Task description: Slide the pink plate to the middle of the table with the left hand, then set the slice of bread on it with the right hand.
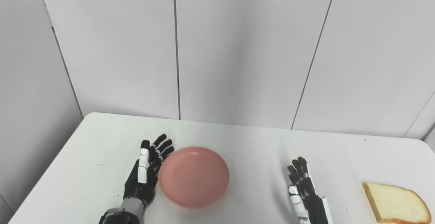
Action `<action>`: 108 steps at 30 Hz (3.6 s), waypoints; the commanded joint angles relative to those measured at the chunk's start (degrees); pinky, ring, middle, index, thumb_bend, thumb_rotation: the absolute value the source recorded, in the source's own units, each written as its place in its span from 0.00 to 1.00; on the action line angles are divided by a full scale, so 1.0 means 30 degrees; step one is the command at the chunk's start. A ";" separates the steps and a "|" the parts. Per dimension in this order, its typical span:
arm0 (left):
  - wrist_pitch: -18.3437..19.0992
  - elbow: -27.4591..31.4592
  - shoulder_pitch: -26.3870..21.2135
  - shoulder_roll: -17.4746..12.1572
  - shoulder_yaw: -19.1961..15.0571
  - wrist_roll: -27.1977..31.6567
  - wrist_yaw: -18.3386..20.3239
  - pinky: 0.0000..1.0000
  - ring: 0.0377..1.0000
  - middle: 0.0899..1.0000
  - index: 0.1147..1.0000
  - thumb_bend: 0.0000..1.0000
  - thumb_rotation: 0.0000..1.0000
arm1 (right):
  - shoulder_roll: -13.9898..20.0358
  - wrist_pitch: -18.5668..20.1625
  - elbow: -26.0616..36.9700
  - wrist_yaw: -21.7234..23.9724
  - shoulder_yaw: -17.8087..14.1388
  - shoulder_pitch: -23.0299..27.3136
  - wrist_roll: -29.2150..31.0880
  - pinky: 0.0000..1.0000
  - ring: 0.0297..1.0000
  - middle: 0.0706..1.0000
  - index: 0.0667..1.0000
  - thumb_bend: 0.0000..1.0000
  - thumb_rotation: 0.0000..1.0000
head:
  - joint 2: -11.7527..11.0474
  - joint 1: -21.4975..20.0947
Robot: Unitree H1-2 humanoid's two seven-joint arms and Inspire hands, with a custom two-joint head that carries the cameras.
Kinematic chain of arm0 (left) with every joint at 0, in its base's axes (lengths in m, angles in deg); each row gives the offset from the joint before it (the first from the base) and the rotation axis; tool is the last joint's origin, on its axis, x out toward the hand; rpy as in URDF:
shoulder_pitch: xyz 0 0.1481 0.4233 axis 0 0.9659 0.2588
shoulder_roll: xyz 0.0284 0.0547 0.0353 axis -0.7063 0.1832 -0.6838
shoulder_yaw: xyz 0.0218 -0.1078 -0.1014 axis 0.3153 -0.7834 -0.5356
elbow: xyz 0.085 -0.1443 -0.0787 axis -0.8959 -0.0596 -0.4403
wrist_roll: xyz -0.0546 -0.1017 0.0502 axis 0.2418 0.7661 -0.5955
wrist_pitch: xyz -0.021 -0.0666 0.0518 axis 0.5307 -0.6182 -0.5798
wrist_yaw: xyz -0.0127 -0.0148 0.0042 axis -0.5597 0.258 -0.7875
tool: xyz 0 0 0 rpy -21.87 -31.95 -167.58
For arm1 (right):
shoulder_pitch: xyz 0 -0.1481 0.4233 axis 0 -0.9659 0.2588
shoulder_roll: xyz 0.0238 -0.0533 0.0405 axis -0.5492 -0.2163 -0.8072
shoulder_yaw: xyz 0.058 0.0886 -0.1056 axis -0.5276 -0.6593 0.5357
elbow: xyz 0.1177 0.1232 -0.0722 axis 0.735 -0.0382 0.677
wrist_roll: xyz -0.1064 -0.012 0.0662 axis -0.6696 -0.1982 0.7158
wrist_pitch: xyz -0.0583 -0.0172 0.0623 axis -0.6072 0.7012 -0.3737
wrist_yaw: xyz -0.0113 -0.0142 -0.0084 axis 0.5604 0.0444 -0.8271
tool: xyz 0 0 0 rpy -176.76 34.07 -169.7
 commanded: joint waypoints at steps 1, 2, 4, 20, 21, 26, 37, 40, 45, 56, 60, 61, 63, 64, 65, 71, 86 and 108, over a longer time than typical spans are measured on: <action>-0.0173 0.0700 -0.0148 0.0139 0.0201 0.0152 0.0333 0.95 0.91 0.90 0.88 0.83 1.00 | -0.0265 -0.0171 0.0231 -0.0330 0.0152 0.0019 -0.0614 1.00 0.95 0.97 0.98 0.56 0.77 | 0.0258 -0.0421; -0.0138 0.0794 -0.0096 0.0227 0.0223 0.0153 0.0307 0.95 0.91 0.90 0.88 0.83 1.00 | -0.0260 -0.0146 0.0281 -0.0477 0.0195 0.0025 -0.0914 1.00 0.95 0.97 0.98 0.56 0.79 | 0.0363 -0.0581; -0.0028 0.1029 0.0021 0.0409 0.0346 0.0061 0.0229 0.95 0.91 0.90 0.89 0.83 1.00 | -0.0269 -0.0115 0.0420 -0.0683 0.0253 0.0022 -0.1267 0.98 0.94 0.96 0.98 0.56 0.82 | 0.0533 -0.0818; -0.0102 0.1843 0.1164 0.1889 0.2094 -0.1206 0.0023 0.95 0.93 0.94 0.93 0.84 1.00 | 0.0070 0.0919 0.1446 -0.0574 0.0089 0.0177 0.0025 1.00 0.95 0.96 0.98 0.56 0.77 | 0.1329 -0.0468; -0.0113 0.1836 0.1189 0.1966 0.2159 -0.1205 0.0035 0.97 0.94 0.95 0.93 0.85 1.00 | 0.0124 0.0981 0.1545 -0.0617 0.0079 0.0164 -0.0082 0.99 0.94 0.96 0.98 0.56 0.79 | 0.1329 -0.0468; -0.0338 0.1702 0.1395 0.2399 0.2612 -0.1224 0.0263 0.99 0.95 0.97 0.95 0.84 1.00 | 0.0369 0.2006 0.2409 -0.0565 -0.0030 -0.0032 0.0205 0.99 0.94 0.96 0.98 0.56 0.82 | 0.1563 -0.0028; -0.1166 0.0676 0.1545 0.3112 0.3758 -0.2291 0.0171 1.00 0.96 0.97 0.95 0.86 1.00 | 0.1415 0.3480 0.3144 -0.0047 -0.0307 -0.0113 0.1075 1.00 0.96 0.98 0.98 0.61 0.84 | 0.1508 0.0372; -0.1596 0.0110 0.1477 0.3318 0.3866 -0.2317 0.0198 1.00 0.96 0.97 0.95 0.88 1.00 | 0.1648 0.3345 0.3052 0.0160 -0.0371 -0.0093 0.1445 1.00 0.96 0.98 0.98 0.62 0.83 | 0.1439 0.0465; -0.2378 -0.0479 0.1449 0.3654 0.4192 -0.2720 0.0038 1.00 0.98 0.99 0.97 0.87 1.00 | 0.1831 0.3378 0.3205 0.0135 -0.0524 -0.0040 0.1800 1.00 0.96 0.98 0.98 0.63 0.83 | 0.1409 0.0307; -0.3812 -0.1534 0.1135 0.4385 0.4209 -0.5142 -0.2123 1.00 1.00 1.00 0.98 0.79 1.00 | 0.3132 0.2975 0.3656 0.0232 -0.1681 0.0592 0.2096 1.00 0.97 0.98 0.98 0.66 0.83 | 0.1229 -0.0625; -0.3984 -0.2313 0.0653 0.4347 0.3763 -0.5134 -0.2672 1.00 1.00 1.00 1.00 0.77 1.00 | 0.4300 0.2865 0.3929 0.0344 -0.2461 0.1282 0.2280 1.00 0.95 0.95 0.95 0.71 0.81 | 0.1041 -0.1116; -0.4015 -0.2426 0.0567 0.4378 0.3662 -0.5117 -0.2783 1.00 1.00 1.00 1.00 0.77 1.00 | 0.4561 0.2795 0.3975 0.0309 -0.2643 0.1371 0.2098 1.00 0.95 0.95 0.95 0.71 0.81 | 0.0989 -0.1314; -0.4027 -0.2557 0.0459 0.4448 0.3479 -0.5054 -0.2965 1.00 1.00 1.00 1.00 0.74 1.00 | 0.5135 0.2878 0.4176 0.0289 -0.2925 0.1463 0.1634 1.00 0.95 0.93 0.94 0.72 0.80 | 0.0989 -0.1314; -0.4013 -0.2629 0.0399 0.4462 0.3393 -0.4970 -0.2981 1.00 1.00 1.00 1.00 0.73 1.00 | 0.5430 0.2947 0.4238 0.0353 -0.3059 0.1515 0.1590 1.00 0.95 0.92 0.94 0.72 0.79 | 0.0831 -0.1942; -0.3996 -0.2666 0.0356 0.4475 0.3314 -0.4872 -0.2958 1.00 1.00 1.00 1.00 0.73 1.00 | 0.5721 0.3064 0.4275 0.0423 -0.3209 0.1576 0.1644 1.00 0.94 0.92 0.93 0.71 0.76 | 0.0831 -0.1942; -0.3946 -0.2917 0.0151 0.4523 0.3030 -0.4770 -0.2936 1.00 1.00 1.00 1.00 0.72 1.00 | 0.9255 0.3909 0.4078 0.1771 -0.3735 0.1918 0.0608 0.87 0.89 0.90 0.92 0.73 0.65 | 0.0612 -0.2950; -0.3351 -0.2365 0.0380 0.3736 0.2300 -0.2907 -0.1246 1.00 1.00 1.00 1.00 0.74 1.00 | 1.5786 0.6151 0.3852 0.4279 -0.3520 0.1937 -0.3769 0.82 0.90 0.89 0.87 0.88 0.50 | -0.0493 -0.7705; -0.4842 -0.4114 0.0233 0.2673 0.2019 -0.2007 -0.0053 1.00 1.00 1.00 1.00 0.74 1.00 | 1.9371 0.6747 0.0546 0.6954 0.0019 0.4471 -1.0280 0.83 0.91 0.92 0.95 1.00 0.41 | -0.1122 -0.9153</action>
